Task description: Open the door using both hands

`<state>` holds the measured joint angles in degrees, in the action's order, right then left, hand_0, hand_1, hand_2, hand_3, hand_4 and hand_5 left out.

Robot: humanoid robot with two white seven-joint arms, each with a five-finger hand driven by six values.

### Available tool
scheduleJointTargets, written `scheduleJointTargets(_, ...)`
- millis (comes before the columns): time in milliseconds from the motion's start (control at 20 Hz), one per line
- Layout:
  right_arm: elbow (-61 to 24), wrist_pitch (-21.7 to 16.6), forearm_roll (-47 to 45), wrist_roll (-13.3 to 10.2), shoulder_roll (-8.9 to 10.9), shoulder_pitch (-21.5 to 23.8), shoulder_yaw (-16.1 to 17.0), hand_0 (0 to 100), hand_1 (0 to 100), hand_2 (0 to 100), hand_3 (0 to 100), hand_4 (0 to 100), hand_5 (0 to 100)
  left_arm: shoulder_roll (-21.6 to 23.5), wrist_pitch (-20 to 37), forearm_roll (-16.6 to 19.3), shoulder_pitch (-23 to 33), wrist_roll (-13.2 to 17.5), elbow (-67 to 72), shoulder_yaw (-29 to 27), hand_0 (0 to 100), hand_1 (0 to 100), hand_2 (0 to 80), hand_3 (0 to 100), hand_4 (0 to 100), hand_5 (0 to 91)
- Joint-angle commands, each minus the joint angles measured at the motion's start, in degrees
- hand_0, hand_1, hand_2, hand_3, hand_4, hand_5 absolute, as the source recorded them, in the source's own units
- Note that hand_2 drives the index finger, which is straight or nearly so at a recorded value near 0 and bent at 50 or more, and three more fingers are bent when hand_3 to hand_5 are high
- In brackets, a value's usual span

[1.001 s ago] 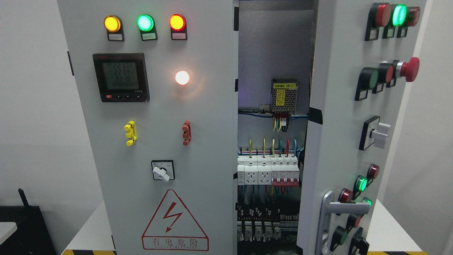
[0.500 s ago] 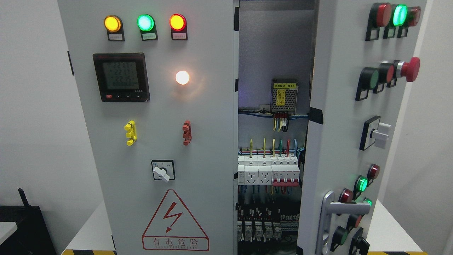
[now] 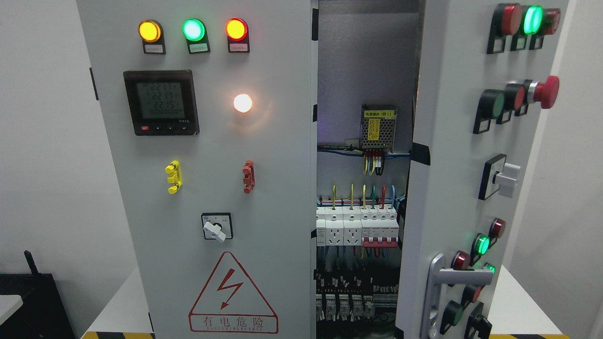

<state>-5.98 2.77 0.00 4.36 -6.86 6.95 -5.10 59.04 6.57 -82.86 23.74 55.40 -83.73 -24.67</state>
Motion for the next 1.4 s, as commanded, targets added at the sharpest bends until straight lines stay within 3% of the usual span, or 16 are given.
scheduleJointTargets(0, 0.00, 0.04, -1.41, 0.04, 0.00, -0.01, 0.00, 38, 0, 0, 0, 0, 0, 14.61, -2.43, -4.51, -6.07, 0.23, -10.30, -2.23, 0, 0, 0.0, 0, 0, 0.0)
scheduleJointTargets(100, 0.00, 0.04, -1.41, 0.04, 0.00, -0.01, 0.00, 38, 0, 0, 0, 0, 0, 14.61, -5.33, -4.24, -10.53, 0.15, -11.62, 1.35, 0, 0, 0.0, 0, 0, 0.0)
scheduleJointTargets(150, 0.00, 0.04, -1.41, 0.04, 0.00, -0.01, 0.00, 38, 0, 0, 0, 0, 0, 14.61, -5.86, -4.07, -14.56, 0.06, -11.98, 6.17, 0, 0, 0.0, 0, 0, 0.0)
scheduleJointTargets(350, 0.00, 0.04, -1.41, 0.04, 0.00, -0.01, 0.00, 38, 0, 0, 0, 0, 0, 16.37, -5.78, -0.03, -39.15, -0.12, -10.93, 36.20, 0, 0, 0.0, 0, 0, 0.0)
scheduleJointTargets(550, 0.00, 0.04, -1.41, 0.04, 0.00, -0.01, 0.00, 38, 0, 0, 0, 0, 0, 16.11, -5.78, 0.42, -57.28, -0.21, -9.43, 55.66, 0, 0, 0.0, 0, 0, 0.0)
scheduleJointTargets(651, 0.00, 0.04, -1.41, 0.04, 0.00, -0.01, 0.00, 38, 0, 0, 0, 0, 0, 16.37, -5.60, -0.19, -59.86, -0.21, -9.87, 59.55, 0, 0, 0.0, 0, 0, 0.0)
scheduleJointTargets(901, 0.00, 0.04, -1.41, 0.04, 0.00, -0.01, 0.00, 38, 0, 0, 0, 0, 0, 15.50, -5.52, -0.81, -61.52, -0.21, -10.66, 62.71, 0, 0, 0.0, 0, 0, 0.0)
scheduleJointTargets(1051, 0.00, 0.04, -1.41, 0.04, 0.00, -0.01, 0.00, 38, 0, 0, 0, 0, 0, 12.52, -6.04, -0.12, -65.39, -0.29, -10.23, 66.76, 0, 0, 0.0, 0, 0, 0.0)
scheduleJointTargets(1151, 0.00, 0.04, -1.41, 0.04, 0.00, -0.01, 0.00, 38, 0, 0, 0, 0, 0, 9.88, -6.31, 0.41, -69.51, -0.47, -9.79, 70.70, 0, 0, 0.0, 0, 0, 0.0)
scheduleJointTargets(1351, 0.00, 0.04, -1.41, 0.04, 0.00, -0.01, 0.00, 38, 0, 0, 0, 0, 0, 8.99, -7.19, -0.28, -84.08, -0.47, -9.26, 84.23, 0, 0, 0.0, 0, 0, 0.0)
